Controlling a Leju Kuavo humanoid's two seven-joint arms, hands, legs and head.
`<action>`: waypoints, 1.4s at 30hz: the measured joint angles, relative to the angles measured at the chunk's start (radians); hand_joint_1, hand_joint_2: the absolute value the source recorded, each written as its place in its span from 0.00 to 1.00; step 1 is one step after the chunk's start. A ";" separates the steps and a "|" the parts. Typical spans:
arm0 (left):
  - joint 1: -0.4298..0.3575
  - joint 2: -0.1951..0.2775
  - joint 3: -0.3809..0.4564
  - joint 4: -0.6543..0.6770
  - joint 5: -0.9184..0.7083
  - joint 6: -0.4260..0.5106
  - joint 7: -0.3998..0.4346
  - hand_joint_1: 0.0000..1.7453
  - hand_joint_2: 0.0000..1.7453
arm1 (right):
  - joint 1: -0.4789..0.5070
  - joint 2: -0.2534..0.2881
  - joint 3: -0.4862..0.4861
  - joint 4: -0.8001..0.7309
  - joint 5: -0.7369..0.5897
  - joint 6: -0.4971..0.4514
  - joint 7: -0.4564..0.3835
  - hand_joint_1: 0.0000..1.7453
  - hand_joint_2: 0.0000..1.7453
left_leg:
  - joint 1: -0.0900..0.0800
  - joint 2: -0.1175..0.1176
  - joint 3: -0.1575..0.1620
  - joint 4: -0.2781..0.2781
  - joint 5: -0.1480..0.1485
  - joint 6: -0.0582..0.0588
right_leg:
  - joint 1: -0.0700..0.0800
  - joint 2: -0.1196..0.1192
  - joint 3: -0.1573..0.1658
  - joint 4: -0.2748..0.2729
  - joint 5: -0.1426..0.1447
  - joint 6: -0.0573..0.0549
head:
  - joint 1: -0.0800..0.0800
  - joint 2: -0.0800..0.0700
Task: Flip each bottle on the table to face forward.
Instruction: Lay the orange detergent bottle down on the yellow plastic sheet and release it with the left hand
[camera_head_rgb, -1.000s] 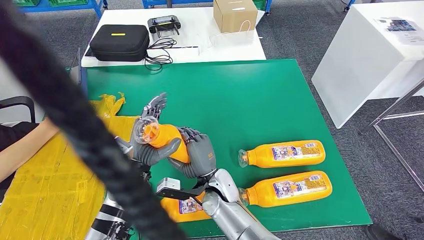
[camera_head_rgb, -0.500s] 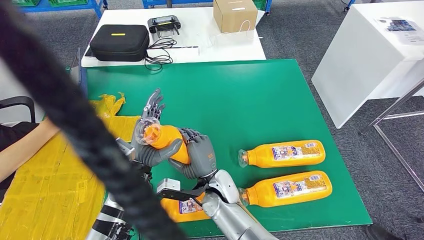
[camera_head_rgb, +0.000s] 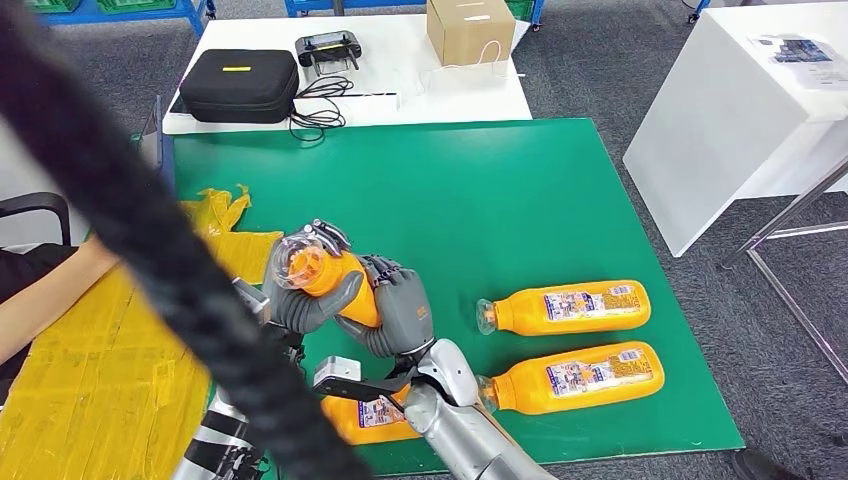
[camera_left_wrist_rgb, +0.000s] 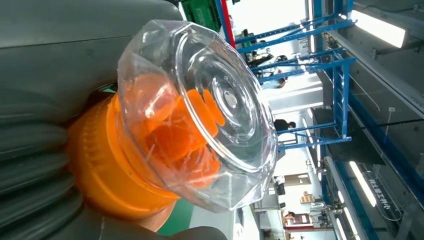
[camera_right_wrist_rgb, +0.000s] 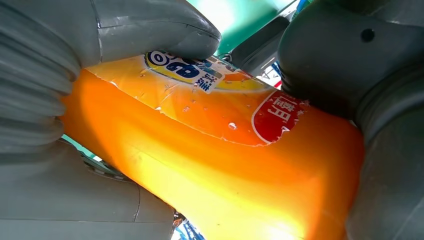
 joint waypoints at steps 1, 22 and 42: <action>0.000 0.000 0.000 0.000 0.000 0.000 0.000 1.00 1.00 | 0.000 0.000 0.000 0.000 0.000 0.000 0.000 1.00 1.00 | 0.000 0.000 0.000 0.000 0.000 0.000 | 0.000 0.000 0.000 0.000 0.000 0.000 | 0.000 0.000; -0.002 0.000 0.004 -0.010 0.013 0.005 -0.002 1.00 1.00 | 0.016 -0.010 -0.015 -0.047 0.006 -0.010 0.002 1.00 1.00 | 0.000 0.000 0.000 0.000 0.000 0.000 | 0.000 0.000 0.000 0.000 0.000 0.000 | 0.000 0.000; -0.159 0.064 0.221 -0.033 -0.465 0.497 0.105 1.00 1.00 | 0.183 -0.067 -0.076 -0.561 -0.107 0.016 -0.012 0.00 1.00 | 0.002 0.000 -0.001 0.000 0.001 -0.001 | 0.002 0.000 -0.001 0.000 0.001 0.000 | 0.000 0.000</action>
